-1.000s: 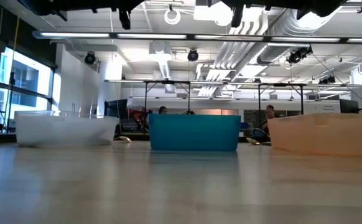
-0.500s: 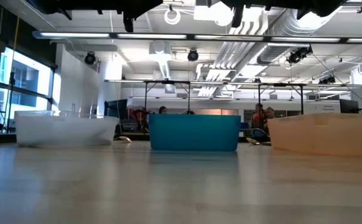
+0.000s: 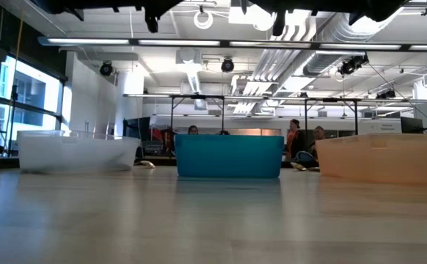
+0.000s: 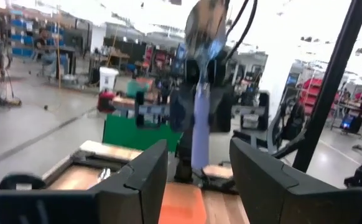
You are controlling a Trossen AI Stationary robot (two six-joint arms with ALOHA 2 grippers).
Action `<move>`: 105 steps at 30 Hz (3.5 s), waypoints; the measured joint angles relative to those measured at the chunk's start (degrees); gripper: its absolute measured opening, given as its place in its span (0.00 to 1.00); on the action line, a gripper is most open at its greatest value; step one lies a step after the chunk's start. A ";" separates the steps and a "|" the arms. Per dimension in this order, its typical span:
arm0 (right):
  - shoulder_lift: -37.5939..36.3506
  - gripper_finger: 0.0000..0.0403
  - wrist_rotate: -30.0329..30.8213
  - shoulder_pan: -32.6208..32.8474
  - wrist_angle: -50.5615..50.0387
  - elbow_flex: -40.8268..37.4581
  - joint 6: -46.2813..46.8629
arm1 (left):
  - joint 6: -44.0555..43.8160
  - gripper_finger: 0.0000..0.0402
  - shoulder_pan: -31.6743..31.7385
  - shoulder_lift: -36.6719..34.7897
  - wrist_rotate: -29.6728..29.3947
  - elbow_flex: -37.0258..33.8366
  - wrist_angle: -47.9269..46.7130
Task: Sort silverware by color (type)
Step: Put the purple spoon into the blue bin
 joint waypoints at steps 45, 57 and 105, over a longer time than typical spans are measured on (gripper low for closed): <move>6.59 0.08 -8.66 -4.76 -17.59 12.86 -1.08 | -1.57 0.00 2.25 -8.65 -0.19 -8.70 -3.31; 6.59 0.08 -8.97 -4.86 -17.59 12.82 -0.68 | -1.57 0.00 2.25 -8.65 -0.68 -8.70 -3.30; 31.82 0.08 -5.48 -8.56 -65.01 25.08 -4.12 | 2.40 0.00 2.29 -13.72 -4.47 -3.63 -3.07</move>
